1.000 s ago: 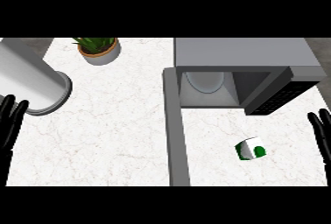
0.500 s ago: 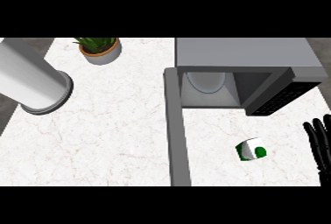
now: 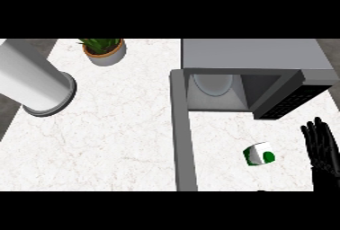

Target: Pick up the milk, place it into the microwave and close the microwave

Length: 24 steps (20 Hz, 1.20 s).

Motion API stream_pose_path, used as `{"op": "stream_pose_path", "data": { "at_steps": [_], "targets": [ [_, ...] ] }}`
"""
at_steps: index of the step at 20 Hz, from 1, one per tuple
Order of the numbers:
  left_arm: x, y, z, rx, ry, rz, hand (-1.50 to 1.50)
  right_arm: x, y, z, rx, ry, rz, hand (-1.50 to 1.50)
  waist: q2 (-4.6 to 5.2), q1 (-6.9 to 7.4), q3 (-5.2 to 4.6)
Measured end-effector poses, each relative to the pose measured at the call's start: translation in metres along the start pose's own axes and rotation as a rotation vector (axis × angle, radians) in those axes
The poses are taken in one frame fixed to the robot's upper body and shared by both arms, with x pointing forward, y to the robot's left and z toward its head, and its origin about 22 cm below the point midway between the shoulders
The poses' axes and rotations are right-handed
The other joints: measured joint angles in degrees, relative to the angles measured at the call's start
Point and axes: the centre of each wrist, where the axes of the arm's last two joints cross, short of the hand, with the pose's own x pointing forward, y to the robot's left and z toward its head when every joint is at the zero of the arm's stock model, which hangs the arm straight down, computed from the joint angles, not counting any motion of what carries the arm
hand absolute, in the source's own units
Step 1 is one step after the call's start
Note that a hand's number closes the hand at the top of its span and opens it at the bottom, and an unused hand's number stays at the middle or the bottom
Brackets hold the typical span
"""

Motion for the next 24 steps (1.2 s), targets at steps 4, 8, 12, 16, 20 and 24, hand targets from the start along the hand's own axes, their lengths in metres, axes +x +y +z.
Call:
{"op": "stream_pose_path", "data": {
  "at_steps": [4, 8, 12, 16, 20, 24],
  "targets": [
    [-0.002, 0.004, 0.012, -0.004, 0.006, 0.002, -1.5, -0.036, -0.006, 0.008, -0.037, 0.053, 0.035, -1.5, 0.0, 0.18, 0.01],
    [0.001, 0.011, 0.019, 0.001, 0.014, -0.005, -1.5, -0.066, -0.012, 0.013, -0.049, 0.1, 0.057, -1.5, 0.01, 0.21, 0.03],
    [0.0, 0.012, 0.027, 0.004, 0.02, 0.006, -1.5, -0.097, -0.015, 0.028, -0.05, 0.139, 0.074, -1.5, 0.03, 0.2, 0.05],
    [0.001, 0.014, 0.031, 0.012, 0.021, 0.008, -1.5, -0.127, -0.023, 0.035, -0.035, 0.157, 0.092, -1.5, 0.07, 0.23, 0.07],
    [0.003, 0.019, 0.036, 0.01, 0.023, 0.008, -1.5, -0.152, -0.023, 0.036, -0.024, 0.172, 0.133, -1.5, 0.08, 0.39, 0.08],
    [0.004, 0.021, 0.041, 0.008, 0.024, 0.014, -1.5, -0.172, -0.028, 0.032, -0.01, 0.171, 0.151, -1.5, 0.12, 0.44, 0.1]
  ]
}}
